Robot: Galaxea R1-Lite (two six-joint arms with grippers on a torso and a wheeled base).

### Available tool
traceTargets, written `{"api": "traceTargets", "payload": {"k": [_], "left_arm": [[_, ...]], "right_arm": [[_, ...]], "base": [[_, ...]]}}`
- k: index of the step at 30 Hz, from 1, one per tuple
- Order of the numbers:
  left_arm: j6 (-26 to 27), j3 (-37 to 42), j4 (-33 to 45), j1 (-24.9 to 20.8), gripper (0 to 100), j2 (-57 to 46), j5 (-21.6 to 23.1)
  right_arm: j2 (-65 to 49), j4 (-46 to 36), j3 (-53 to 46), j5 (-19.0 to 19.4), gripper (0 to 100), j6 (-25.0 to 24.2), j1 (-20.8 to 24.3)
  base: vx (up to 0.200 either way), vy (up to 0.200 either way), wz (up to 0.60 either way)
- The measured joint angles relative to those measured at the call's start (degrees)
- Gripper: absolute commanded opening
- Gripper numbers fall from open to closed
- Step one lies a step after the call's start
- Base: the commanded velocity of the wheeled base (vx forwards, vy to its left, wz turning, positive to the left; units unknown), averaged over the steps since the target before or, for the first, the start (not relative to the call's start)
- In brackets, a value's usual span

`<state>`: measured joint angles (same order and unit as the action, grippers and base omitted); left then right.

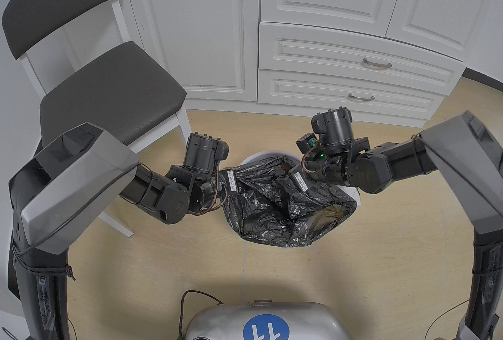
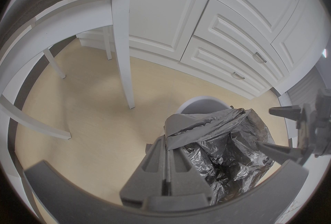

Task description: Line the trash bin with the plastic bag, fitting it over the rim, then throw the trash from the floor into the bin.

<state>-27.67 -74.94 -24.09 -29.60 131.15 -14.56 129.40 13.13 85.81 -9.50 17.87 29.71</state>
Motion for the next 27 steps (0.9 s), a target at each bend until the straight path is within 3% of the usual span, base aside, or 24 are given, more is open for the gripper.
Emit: {"api": "traceTargets", "payload": {"k": [3,4,18,27], "left_arm": [[0.0,0.0,-0.1,0.0,0,0.0,0.0],[0.0,0.0,-0.2,0.1,0,0.0,0.0],[-0.2,-0.7,-0.7,0.7,0,0.5,0.0],[-0.5,-1.1,-5.4,0.9,0,1.9,0.0]], "right_arm": [[3.0,0.1,3.3,-0.1,100,-0.1,-0.2],[3.9,0.1,4.2,-0.1,0,-0.4,-0.3],[10.1,0.0,12.5,-0.3,0,-3.5,-2.6],[17.0,0.1,26.1,-6.7,0,-13.4,-2.7]], "base": [[0.0,0.0,0.0],[0.0,0.0,0.0],[0.0,0.0,0.0],[0.0,0.0,0.0]]}}
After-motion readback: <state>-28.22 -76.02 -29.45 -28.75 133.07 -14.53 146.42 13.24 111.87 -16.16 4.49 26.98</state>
